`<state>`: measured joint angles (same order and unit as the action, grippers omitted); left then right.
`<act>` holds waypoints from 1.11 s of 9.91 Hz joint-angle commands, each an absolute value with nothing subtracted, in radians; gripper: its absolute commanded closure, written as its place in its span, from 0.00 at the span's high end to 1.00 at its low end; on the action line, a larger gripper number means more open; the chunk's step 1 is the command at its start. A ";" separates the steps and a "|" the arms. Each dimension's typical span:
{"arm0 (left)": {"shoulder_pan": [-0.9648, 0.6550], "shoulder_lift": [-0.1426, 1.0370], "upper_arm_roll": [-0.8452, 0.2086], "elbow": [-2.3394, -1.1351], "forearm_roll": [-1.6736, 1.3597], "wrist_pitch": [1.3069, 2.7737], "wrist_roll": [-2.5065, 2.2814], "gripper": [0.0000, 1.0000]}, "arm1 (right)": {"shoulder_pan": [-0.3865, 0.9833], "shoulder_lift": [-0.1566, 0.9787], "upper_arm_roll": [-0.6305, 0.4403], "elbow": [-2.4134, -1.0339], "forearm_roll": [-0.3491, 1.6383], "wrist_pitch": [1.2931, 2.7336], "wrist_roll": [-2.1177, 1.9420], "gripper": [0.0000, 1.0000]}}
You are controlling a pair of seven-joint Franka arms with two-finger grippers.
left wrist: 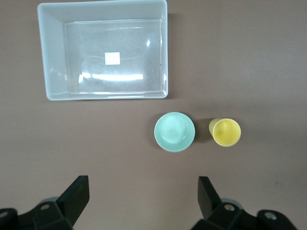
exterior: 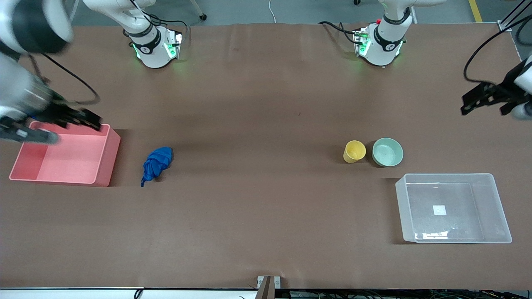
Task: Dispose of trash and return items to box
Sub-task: 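Reach the right gripper to the blue cloth while the left gripper reaches the bowl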
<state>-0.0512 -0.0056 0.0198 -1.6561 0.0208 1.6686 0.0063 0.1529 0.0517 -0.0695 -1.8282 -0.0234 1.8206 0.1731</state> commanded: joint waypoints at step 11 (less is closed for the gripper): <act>-0.048 0.313 0.018 -2.290 0.015 2.570 0.017 0.93 | 0.212 0.406 -0.075 -2.204 -0.029 2.686 0.239 0.01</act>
<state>-0.0499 0.2620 0.0198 -2.2684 0.0208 2.5050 0.0065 0.1990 0.4167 -0.0697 -2.1903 -0.0230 2.6719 0.1897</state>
